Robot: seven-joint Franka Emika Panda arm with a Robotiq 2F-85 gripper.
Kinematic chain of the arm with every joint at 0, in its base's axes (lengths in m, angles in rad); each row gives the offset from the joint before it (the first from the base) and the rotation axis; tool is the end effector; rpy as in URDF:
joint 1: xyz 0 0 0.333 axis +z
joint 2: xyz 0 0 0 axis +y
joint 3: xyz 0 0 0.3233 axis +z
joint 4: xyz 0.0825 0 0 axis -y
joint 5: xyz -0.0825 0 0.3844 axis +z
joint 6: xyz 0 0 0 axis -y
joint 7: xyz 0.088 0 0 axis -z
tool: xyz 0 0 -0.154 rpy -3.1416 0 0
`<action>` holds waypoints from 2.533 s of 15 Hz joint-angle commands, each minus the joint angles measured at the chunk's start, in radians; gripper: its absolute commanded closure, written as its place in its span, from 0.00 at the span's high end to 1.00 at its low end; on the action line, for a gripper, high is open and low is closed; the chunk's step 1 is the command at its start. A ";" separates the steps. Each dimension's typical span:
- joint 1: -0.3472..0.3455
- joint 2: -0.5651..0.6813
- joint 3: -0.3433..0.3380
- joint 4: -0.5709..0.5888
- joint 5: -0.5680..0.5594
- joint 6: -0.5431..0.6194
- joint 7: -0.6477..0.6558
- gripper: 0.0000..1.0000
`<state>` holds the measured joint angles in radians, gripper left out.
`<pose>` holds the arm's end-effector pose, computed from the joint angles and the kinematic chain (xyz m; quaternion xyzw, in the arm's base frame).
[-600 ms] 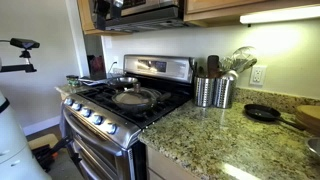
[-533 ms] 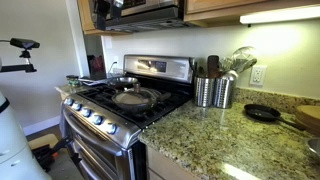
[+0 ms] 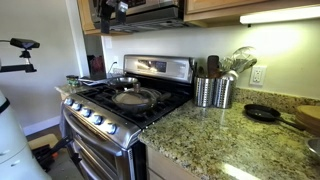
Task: Take the lid off the wok and put it on the counter
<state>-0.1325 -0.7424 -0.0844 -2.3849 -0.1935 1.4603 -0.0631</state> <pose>0.2772 -0.0972 0.5148 0.9914 -0.0645 -0.0995 0.0560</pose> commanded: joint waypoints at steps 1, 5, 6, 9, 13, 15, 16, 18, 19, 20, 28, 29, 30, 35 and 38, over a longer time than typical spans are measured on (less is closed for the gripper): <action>0.028 0.020 -0.023 -0.068 -0.005 0.169 0.008 1.00; 0.021 0.096 -0.028 -0.128 0.008 0.382 0.006 1.00; 0.019 0.114 -0.026 -0.138 0.011 0.423 0.008 1.00; 0.008 0.127 -0.013 -0.129 0.002 0.412 0.002 1.00; 0.007 0.145 -0.012 -0.128 0.002 0.423 0.002 1.00; 0.030 0.172 -0.015 -0.170 0.023 0.508 -0.008 1.00; 0.037 0.185 -0.012 -0.187 0.031 0.552 -0.005 1.00; 0.060 0.218 -0.007 -0.230 0.055 0.668 -0.014 1.00; 0.075 0.241 -0.004 -0.246 0.069 0.724 -0.024 1.00; 0.091 0.265 -0.001 -0.259 0.085 0.773 -0.036 1.00; 0.210 0.402 0.037 -0.269 0.202 1.047 -0.141 1.00; 0.219 0.414 0.040 -0.266 0.217 1.070 -0.148 1.00; 0.231 0.426 0.042 -0.264 0.237 1.086 -0.158 1.00; 0.232 0.418 0.060 -0.267 0.242 1.064 -0.154 1.00; 0.239 0.433 0.059 -0.268 0.254 1.097 -0.158 1.00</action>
<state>0.1047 -0.3234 -0.0302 -2.6523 0.0467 2.5268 -0.2187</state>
